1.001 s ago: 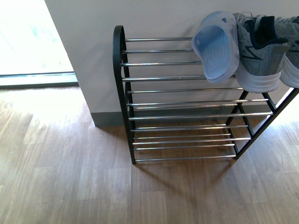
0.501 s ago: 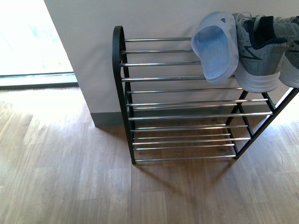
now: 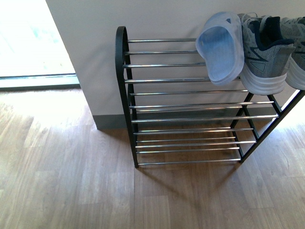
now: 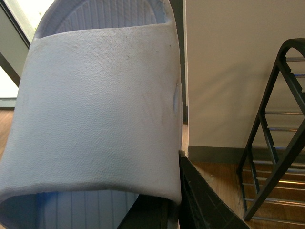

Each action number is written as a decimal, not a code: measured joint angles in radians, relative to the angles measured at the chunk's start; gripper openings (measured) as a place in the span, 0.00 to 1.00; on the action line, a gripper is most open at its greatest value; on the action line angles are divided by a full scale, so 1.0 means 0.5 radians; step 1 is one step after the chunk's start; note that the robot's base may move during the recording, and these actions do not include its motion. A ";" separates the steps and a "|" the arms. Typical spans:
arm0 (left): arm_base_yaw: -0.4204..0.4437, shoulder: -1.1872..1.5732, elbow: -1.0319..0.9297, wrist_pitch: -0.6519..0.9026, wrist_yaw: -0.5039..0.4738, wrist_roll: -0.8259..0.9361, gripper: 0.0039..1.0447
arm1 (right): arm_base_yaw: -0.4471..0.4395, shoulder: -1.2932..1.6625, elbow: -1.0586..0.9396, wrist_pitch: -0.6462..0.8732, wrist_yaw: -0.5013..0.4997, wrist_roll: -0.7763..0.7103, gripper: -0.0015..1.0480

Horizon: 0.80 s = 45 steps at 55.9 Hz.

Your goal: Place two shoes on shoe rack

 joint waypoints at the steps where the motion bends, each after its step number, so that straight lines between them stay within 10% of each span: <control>1: 0.000 0.000 0.000 0.000 0.000 0.000 0.01 | -0.005 -0.023 -0.020 -0.001 -0.014 -0.002 0.20; 9: -0.001 0.000 0.000 0.000 0.000 0.000 0.01 | -0.052 -0.171 -0.130 -0.030 -0.047 -0.014 0.02; 45: -0.001 0.000 0.000 0.000 0.000 0.000 0.01 | -0.252 -0.859 -0.482 -0.367 -0.247 -0.011 0.02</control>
